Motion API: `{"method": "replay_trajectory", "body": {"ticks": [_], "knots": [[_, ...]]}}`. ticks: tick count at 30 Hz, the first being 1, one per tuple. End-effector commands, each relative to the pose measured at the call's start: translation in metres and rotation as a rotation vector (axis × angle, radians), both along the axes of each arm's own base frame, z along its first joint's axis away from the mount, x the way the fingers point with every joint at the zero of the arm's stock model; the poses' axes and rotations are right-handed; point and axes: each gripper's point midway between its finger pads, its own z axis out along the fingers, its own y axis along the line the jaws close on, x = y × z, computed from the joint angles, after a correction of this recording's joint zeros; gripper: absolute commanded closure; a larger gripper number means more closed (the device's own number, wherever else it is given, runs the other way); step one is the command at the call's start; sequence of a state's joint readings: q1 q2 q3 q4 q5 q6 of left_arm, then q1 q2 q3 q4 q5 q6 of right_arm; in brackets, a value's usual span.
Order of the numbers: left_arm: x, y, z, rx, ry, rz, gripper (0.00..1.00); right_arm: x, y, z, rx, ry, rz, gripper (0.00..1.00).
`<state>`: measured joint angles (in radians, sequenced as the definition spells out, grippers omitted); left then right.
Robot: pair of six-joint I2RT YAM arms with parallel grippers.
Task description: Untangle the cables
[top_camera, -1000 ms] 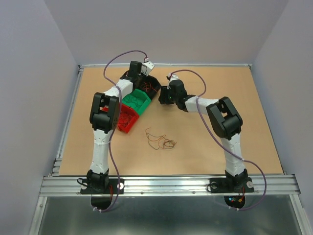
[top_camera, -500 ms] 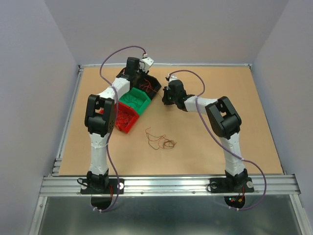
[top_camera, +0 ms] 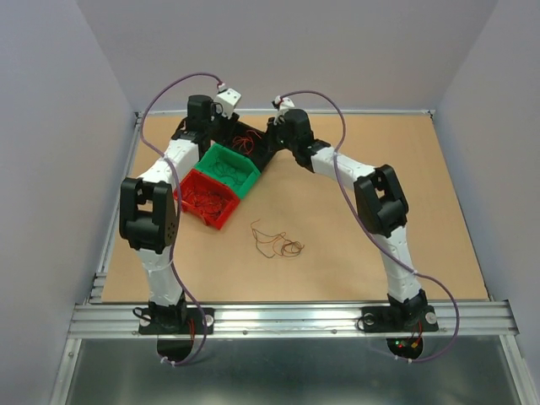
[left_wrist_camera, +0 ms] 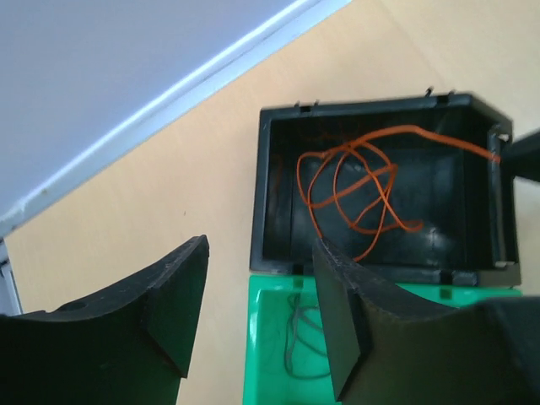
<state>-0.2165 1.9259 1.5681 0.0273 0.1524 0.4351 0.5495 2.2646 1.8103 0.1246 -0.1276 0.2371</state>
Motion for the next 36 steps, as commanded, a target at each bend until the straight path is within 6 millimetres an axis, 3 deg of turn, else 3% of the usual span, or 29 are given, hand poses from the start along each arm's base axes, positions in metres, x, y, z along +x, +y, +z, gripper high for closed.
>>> {"method": "replay_trajectory", "body": {"ticks": [1,2,3,7,12,14,20,26,29,36], "knots": [[-0.007,0.008,0.048,-0.105,-0.140,0.000,0.34,0.014,0.026,0.001,0.026,-0.046,0.078,0.99],[-0.011,0.011,0.039,-0.106,-0.130,0.011,0.34,0.016,0.030,0.001,0.034,-0.050,0.090,0.99],[-0.011,0.017,0.040,-0.107,-0.139,0.028,0.32,0.018,0.034,-0.020,0.025,-0.028,0.106,0.99],[-0.010,0.029,0.037,-0.148,-0.157,0.058,0.31,0.030,0.051,-0.012,0.060,-0.069,0.158,0.99],[0.002,0.036,0.020,-0.154,-0.140,0.088,0.28,0.034,0.066,-0.034,0.059,-0.074,0.202,0.99],[0.008,0.041,-0.002,-0.142,-0.081,0.106,0.28,0.036,0.068,-0.032,0.063,-0.083,0.205,0.99],[0.020,0.043,-0.022,-0.139,-0.032,0.112,0.27,0.027,0.074,-0.057,0.051,-0.026,0.224,1.00],[0.018,0.034,-0.043,-0.154,0.044,0.073,0.30,0.012,0.075,-0.077,-0.025,0.047,0.214,1.00],[0.014,0.026,-0.049,-0.170,0.077,0.048,0.32,0.001,0.064,-0.091,-0.071,0.115,0.177,0.99],[-0.008,-0.010,-0.055,-0.160,0.115,-0.020,0.35,-0.007,0.050,-0.084,-0.101,0.123,0.145,0.99]]}}
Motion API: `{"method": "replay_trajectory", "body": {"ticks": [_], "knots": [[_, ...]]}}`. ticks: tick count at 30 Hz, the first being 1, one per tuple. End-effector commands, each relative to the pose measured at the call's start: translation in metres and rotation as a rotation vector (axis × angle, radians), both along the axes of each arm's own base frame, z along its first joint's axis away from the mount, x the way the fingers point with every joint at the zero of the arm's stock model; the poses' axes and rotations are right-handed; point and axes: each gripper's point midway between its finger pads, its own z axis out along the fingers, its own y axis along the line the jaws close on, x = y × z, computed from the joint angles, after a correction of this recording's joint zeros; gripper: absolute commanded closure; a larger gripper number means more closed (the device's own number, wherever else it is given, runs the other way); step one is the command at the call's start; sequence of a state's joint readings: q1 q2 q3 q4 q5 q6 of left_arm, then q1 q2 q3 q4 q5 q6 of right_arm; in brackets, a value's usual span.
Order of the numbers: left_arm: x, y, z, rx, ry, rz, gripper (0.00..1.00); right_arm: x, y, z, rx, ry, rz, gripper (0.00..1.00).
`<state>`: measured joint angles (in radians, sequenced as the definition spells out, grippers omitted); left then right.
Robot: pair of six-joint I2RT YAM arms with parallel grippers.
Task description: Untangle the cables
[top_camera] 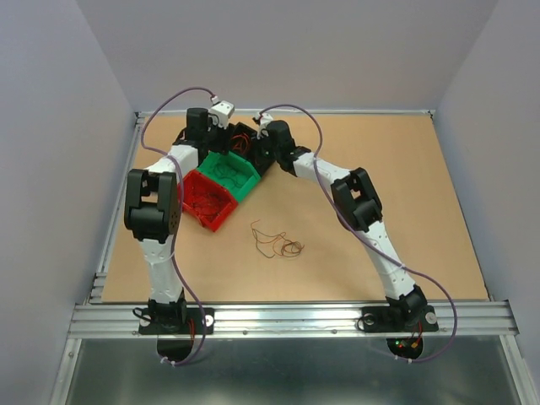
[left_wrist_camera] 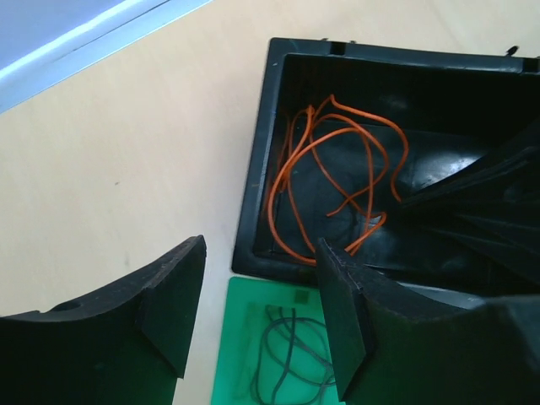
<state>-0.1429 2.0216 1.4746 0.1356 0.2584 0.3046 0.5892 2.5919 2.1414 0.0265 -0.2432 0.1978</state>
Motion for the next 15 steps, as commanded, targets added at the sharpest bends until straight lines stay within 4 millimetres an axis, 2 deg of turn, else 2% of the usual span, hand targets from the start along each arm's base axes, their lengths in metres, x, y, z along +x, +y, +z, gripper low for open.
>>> {"method": "replay_trajectory", "body": {"ticks": [1,3,4,8,10,12,15], "knots": [[-0.012,-0.028,0.025,-0.015,-0.034,-0.052,0.35,-0.014,-0.009,0.007,-0.058,0.026,-0.020,0.99],[-0.017,-0.031,0.032,-0.019,-0.047,-0.053,0.35,-0.010,-0.009,0.022,-0.052,-0.002,-0.034,1.00],[-0.018,-0.030,0.045,-0.026,-0.073,-0.048,0.35,-0.008,-0.010,0.029,-0.047,-0.014,-0.040,0.99],[-0.025,-0.022,0.066,-0.031,-0.132,-0.019,0.32,0.001,-0.007,0.069,-0.011,-0.084,-0.059,0.99],[-0.029,-0.021,0.079,-0.037,-0.155,-0.018,0.32,0.005,-0.009,0.081,-0.008,-0.107,-0.076,0.97],[-0.035,-0.021,0.089,-0.047,-0.171,-0.019,0.30,0.005,-0.010,0.094,0.001,-0.128,-0.081,0.90],[-0.042,-0.019,0.097,-0.048,-0.191,-0.013,0.27,0.003,-0.012,0.104,0.004,-0.137,-0.082,0.70]]}}
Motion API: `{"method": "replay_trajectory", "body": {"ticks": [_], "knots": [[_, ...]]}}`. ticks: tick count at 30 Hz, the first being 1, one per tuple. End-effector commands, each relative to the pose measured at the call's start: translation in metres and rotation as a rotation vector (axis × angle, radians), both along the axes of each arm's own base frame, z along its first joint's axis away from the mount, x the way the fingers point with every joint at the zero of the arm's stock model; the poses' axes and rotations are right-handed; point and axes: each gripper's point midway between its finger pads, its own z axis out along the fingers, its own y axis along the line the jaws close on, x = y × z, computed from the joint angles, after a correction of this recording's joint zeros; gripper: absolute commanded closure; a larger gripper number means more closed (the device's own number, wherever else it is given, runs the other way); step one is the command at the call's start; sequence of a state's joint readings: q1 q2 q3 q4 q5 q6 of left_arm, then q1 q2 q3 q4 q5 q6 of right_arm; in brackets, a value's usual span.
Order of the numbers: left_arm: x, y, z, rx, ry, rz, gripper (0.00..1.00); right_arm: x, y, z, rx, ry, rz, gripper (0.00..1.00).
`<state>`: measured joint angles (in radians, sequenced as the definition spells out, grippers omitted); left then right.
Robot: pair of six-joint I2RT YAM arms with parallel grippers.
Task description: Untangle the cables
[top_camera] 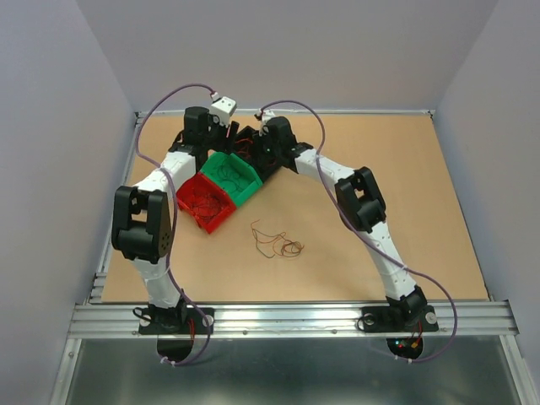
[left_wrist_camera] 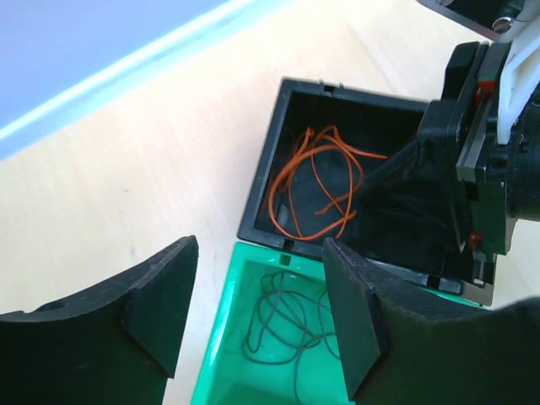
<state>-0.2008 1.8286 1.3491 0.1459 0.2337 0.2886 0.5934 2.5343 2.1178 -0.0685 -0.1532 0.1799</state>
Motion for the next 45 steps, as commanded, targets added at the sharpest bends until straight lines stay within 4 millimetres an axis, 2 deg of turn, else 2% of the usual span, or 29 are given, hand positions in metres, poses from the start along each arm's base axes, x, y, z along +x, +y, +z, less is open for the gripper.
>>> {"method": "replay_trajectory", "body": {"ticks": [1,4,6,7,9,10,12,13,14,15,16,17,18,20,21,23,24,25,26,27,28,29,30,32,33,34,36,42,45], "knots": [[-0.007,0.005,0.051,-0.032,-0.125,0.020,0.27,0.004,0.005,0.098,0.076,-0.157,-0.008,0.69],[-0.021,0.008,0.070,-0.035,-0.164,0.017,0.26,0.000,0.003,0.104,0.081,-0.159,-0.007,0.64],[-0.031,0.007,0.068,-0.038,-0.160,0.002,0.26,-0.003,0.005,0.114,0.087,-0.172,-0.007,0.63],[-0.037,0.006,0.076,-0.043,-0.178,-0.012,0.25,-0.006,0.004,0.112,0.081,-0.167,-0.010,0.62],[-0.048,0.001,0.068,-0.032,-0.164,-0.031,0.25,-0.009,0.004,0.117,0.080,-0.171,-0.015,0.55],[-0.054,-0.001,0.073,-0.027,-0.179,-0.044,0.25,-0.011,0.002,0.127,0.087,-0.182,-0.025,0.53],[-0.070,-0.009,0.062,-0.019,-0.160,-0.077,0.24,-0.017,-0.001,0.122,0.080,-0.166,-0.031,0.48],[-0.079,-0.011,0.070,-0.019,-0.181,-0.097,0.23,-0.022,-0.003,0.138,0.092,-0.179,-0.036,0.47],[-0.088,-0.017,0.070,-0.011,-0.190,-0.148,0.23,-0.029,-0.010,0.122,0.069,-0.147,-0.039,0.46],[-0.103,-0.023,0.056,0.002,-0.171,-0.192,0.23,-0.035,-0.014,0.125,0.076,-0.139,-0.052,0.45],[-0.117,-0.030,0.064,-0.001,-0.199,-0.241,0.23,-0.043,-0.020,0.118,0.068,-0.120,-0.058,0.44],[-0.127,-0.036,0.062,0.011,-0.209,-0.277,0.23,-0.053,-0.027,0.149,0.116,-0.165,-0.062,0.43],[-0.145,-0.045,0.053,0.042,-0.217,-0.334,0.23,-0.067,-0.037,0.118,0.110,-0.127,-0.076,0.39],[-0.164,-0.058,0.045,0.057,-0.224,-0.418,0.23,-0.087,-0.050,0.122,0.148,-0.140,-0.088,0.34],[-0.177,-0.061,0.030,0.077,-0.209,-0.467,0.23,-0.108,-0.064,0.118,0.186,-0.145,-0.096,0.29],[-0.200,-0.074,0.026,0.069,-0.212,-0.579,0.18,-0.129,-0.078,0.121,0.212,-0.155,-0.094,0.25],[-0.210,-0.076,0.017,0.073,-0.198,-0.622,0.14,-0.143,-0.083,0.147,0.255,-0.202,-0.083,0.23],[-0.216,-0.078,0.014,0.097,-0.215,-0.668,0.11,-0.160,-0.095,0.119,0.219,-0.160,-0.086,0.23],[-0.227,-0.083,0.016,0.090,-0.229,-0.723,0.11,-0.169,-0.099,0.118,0.218,-0.162,-0.083,0.23],[-0.237,-0.084,0.007,0.101,-0.217,-0.762,0.12,-0.180,-0.104,0.129,0.232,-0.182,-0.086,0.23],[-0.242,-0.086,0.007,0.117,-0.242,-0.794,0.11,-0.187,-0.110,0.121,0.223,-0.170,-0.095,0.23],[-0.252,-0.091,0.000,0.122,-0.237,-0.839,0.12,-0.198,-0.119,0.103,0.203,-0.147,-0.111,0.23],[-0.257,-0.094,-0.004,0.131,-0.236,-0.865,0.13,-0.204,-0.129,0.095,0.209,-0.137,-0.148,0.23],[-0.264,-0.098,-0.014,0.169,-0.233,-0.897,0.14,-0.210,-0.148,0.100,0.235,-0.186,-0.223,0.23],[-0.270,-0.103,-0.019,0.181,-0.226,-0.926,0.14,-0.221,-0.160,0.080,0.222,-0.176,-0.237,0.22],[-0.269,-0.104,-0.027,0.201,-0.208,-0.924,0.14,-0.225,-0.168,0.090,0.245,-0.206,-0.261,0.23],[-0.270,-0.109,-0.033,0.219,-0.191,-0.934,0.14,-0.236,-0.178,0.080,0.234,-0.204,-0.264,0.23],[-0.270,-0.116,-0.064,0.256,-0.099,-0.960,0.19,-0.252,-0.175,0.080,0.261,-0.220,-0.189,0.23],[-0.265,-0.117,-0.070,0.267,-0.081,-0.944,0.21,-0.252,-0.175,0.077,0.251,-0.219,-0.187,0.22]]}}
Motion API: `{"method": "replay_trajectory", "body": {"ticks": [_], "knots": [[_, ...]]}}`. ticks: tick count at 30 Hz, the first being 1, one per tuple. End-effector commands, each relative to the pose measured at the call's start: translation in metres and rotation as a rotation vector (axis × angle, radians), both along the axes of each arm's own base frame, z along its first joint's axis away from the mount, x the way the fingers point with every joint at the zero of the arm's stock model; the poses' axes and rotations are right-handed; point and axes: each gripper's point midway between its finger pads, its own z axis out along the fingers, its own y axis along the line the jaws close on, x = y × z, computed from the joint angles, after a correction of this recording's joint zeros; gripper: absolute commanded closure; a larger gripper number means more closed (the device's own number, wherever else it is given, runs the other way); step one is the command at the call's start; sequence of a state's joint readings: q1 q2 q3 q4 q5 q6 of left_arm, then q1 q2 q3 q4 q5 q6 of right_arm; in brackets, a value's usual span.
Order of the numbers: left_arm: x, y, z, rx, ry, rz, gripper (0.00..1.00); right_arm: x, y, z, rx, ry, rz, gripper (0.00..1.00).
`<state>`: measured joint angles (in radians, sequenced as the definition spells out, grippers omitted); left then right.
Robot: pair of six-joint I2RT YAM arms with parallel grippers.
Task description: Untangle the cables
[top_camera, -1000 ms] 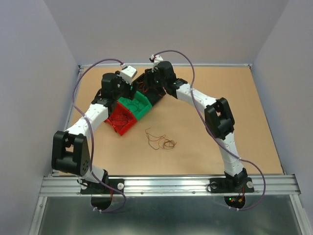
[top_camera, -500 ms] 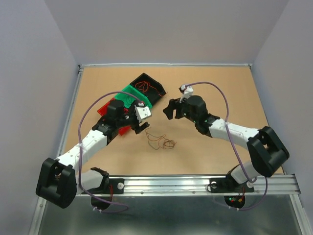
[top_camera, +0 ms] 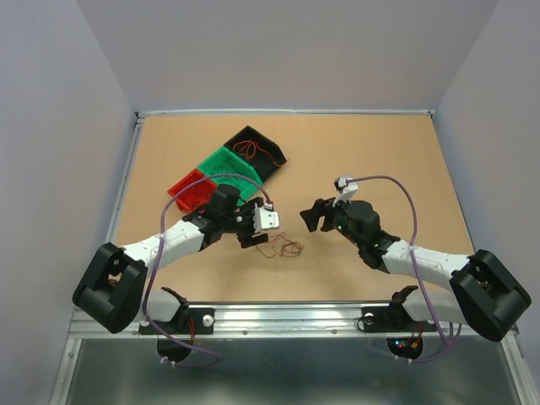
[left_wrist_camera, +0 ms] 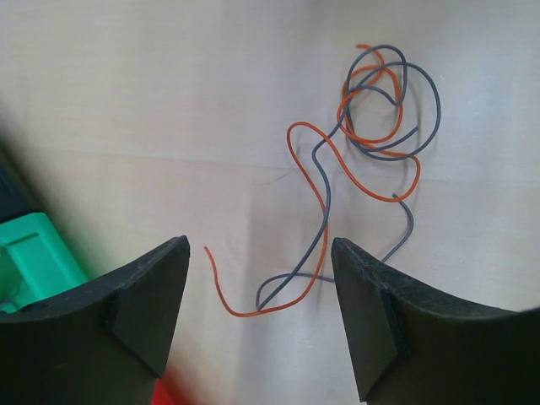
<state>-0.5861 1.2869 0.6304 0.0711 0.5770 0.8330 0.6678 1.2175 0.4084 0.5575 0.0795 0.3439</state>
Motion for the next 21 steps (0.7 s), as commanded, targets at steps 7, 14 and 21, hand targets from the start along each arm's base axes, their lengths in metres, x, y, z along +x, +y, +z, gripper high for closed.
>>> {"method": "replay_trajectory", "body": {"ticks": [7,14,21], "knots": [[0.014,-0.013,-0.009,0.034,0.025,-0.013,0.47,-0.007,0.007,0.017,0.044,-0.090,0.061,0.32],[0.024,-0.017,0.016,-0.052,0.018,0.069,0.99,-0.045,0.036,0.014,0.050,-0.091,0.339,0.38],[0.039,-0.016,0.009,-0.047,0.106,0.132,1.00,-0.071,0.071,-0.002,-0.002,-0.087,0.560,0.27]]}}
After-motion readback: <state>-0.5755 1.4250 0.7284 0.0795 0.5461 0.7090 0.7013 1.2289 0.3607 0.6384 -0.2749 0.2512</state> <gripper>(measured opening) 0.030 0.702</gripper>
